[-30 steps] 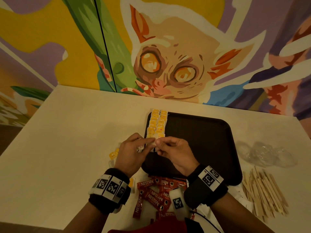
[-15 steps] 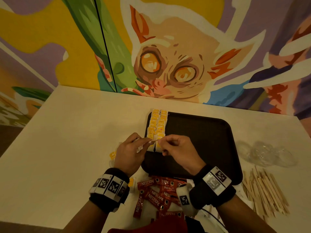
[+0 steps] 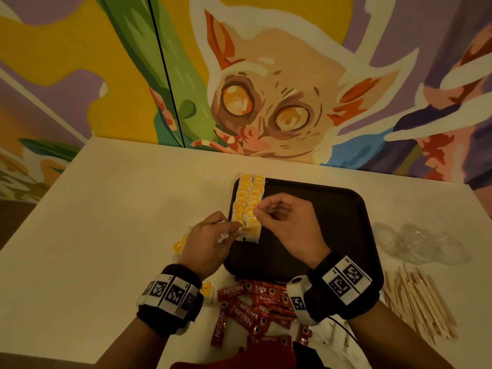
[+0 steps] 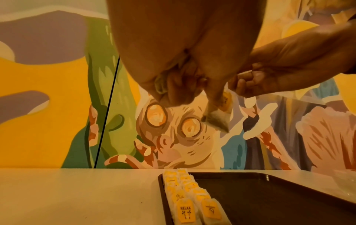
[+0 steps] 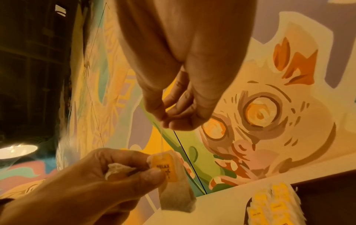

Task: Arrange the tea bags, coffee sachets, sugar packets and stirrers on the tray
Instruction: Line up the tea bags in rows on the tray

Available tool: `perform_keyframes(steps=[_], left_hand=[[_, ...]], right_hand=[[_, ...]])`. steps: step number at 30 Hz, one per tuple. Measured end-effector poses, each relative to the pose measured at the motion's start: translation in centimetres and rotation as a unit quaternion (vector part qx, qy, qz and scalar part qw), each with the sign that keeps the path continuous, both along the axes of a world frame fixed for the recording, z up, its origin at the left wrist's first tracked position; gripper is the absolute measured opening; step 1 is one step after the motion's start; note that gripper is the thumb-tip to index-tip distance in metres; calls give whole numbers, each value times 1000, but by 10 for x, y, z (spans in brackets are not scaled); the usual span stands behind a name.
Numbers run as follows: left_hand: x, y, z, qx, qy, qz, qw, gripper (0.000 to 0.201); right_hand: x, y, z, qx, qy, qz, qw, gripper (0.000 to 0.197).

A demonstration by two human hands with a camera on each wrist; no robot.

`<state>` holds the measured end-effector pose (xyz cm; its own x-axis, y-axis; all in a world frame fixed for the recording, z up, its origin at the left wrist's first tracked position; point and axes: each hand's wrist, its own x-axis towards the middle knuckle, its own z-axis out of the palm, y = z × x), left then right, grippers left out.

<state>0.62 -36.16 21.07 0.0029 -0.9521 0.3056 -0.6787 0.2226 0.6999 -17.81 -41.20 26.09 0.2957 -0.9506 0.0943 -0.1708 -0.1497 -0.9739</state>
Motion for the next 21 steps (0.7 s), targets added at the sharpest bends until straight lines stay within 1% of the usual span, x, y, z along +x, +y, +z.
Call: perform_keyframes(steps=[5,9,14,17,21], left_hand=[[1,1,10,8,54,-66,996,23],[0,1,22,-15,85,-79,993,16],[0,-1,36,-46,81,-49,994,15],[-1,-2,40,-57,68,-14,996,14],[-4,-2,40,-56,79,36,995,10]], right_hand=[[4,-9,3,-8,-14,3,1000,15],[6,-15,-3,5,-7,7,1000,17],[8,-14,-11,26,-13,42,999,20],[8,-12,-16,35,-7,63,997,25],[8,-8,-20,53,-17,76,996,23]])
